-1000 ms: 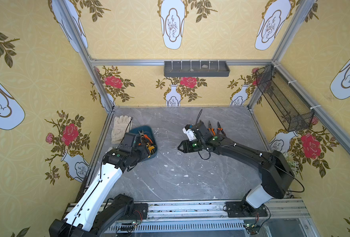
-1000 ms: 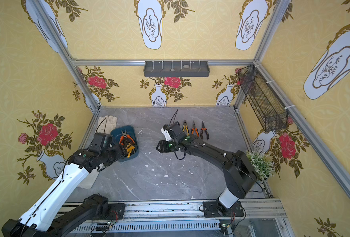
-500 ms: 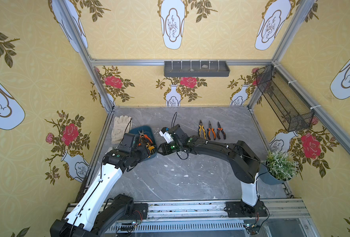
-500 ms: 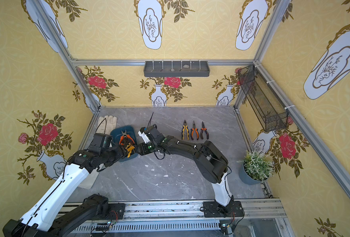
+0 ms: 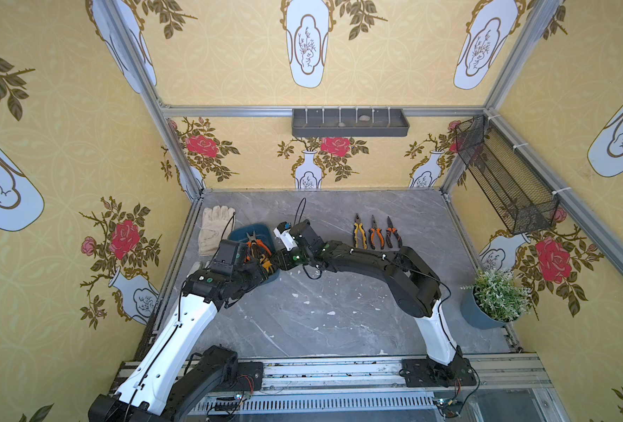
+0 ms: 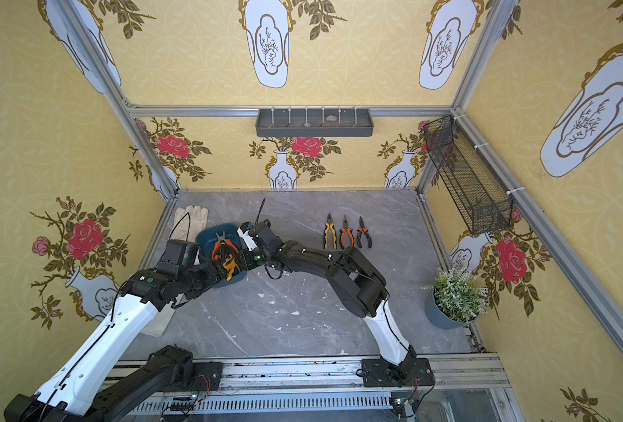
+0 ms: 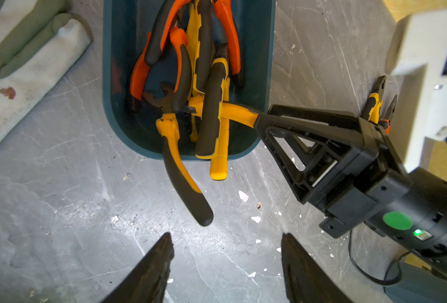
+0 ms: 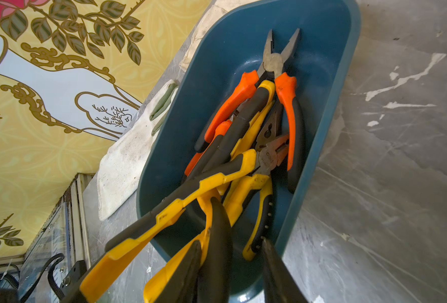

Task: Take the pliers out of the storage box
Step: Adjust the pliers in the storage box.

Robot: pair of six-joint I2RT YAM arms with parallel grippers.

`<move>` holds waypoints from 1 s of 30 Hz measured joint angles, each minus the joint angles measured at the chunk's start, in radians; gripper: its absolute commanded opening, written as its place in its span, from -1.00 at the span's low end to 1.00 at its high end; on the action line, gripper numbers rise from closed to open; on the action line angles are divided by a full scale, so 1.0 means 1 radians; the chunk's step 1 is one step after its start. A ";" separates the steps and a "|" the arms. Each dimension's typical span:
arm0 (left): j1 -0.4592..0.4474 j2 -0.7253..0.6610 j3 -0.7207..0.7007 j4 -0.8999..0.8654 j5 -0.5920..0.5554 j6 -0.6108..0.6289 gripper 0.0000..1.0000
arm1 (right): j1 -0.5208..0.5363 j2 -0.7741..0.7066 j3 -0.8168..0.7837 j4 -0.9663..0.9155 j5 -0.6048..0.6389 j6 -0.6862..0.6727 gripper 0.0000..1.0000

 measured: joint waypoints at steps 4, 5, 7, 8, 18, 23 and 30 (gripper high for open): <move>0.002 0.000 -0.003 0.000 0.000 0.003 0.35 | 0.001 0.001 0.003 0.003 -0.006 0.000 -0.67; 0.003 0.000 -0.006 0.001 0.000 0.005 0.35 | 0.002 0.001 0.003 0.004 -0.005 -0.002 -0.70; 0.003 0.000 -0.012 0.000 0.000 0.005 0.35 | 0.005 -0.002 -0.003 0.008 -0.007 -0.003 -0.73; 0.003 0.000 -0.014 0.000 0.000 0.005 0.35 | 0.006 -0.006 -0.006 0.008 -0.005 -0.002 -0.75; 0.005 -0.036 -0.020 -0.010 -0.008 0.005 0.35 | 0.058 -0.091 -0.025 -0.024 0.057 -0.003 -0.95; 0.006 -0.050 0.045 -0.066 -0.064 0.013 0.38 | 0.066 -0.141 -0.024 -0.049 0.070 -0.008 -1.00; 0.006 -0.079 0.101 -0.106 -0.106 0.025 0.39 | 0.061 -0.184 -0.007 -0.052 0.097 -0.026 -1.00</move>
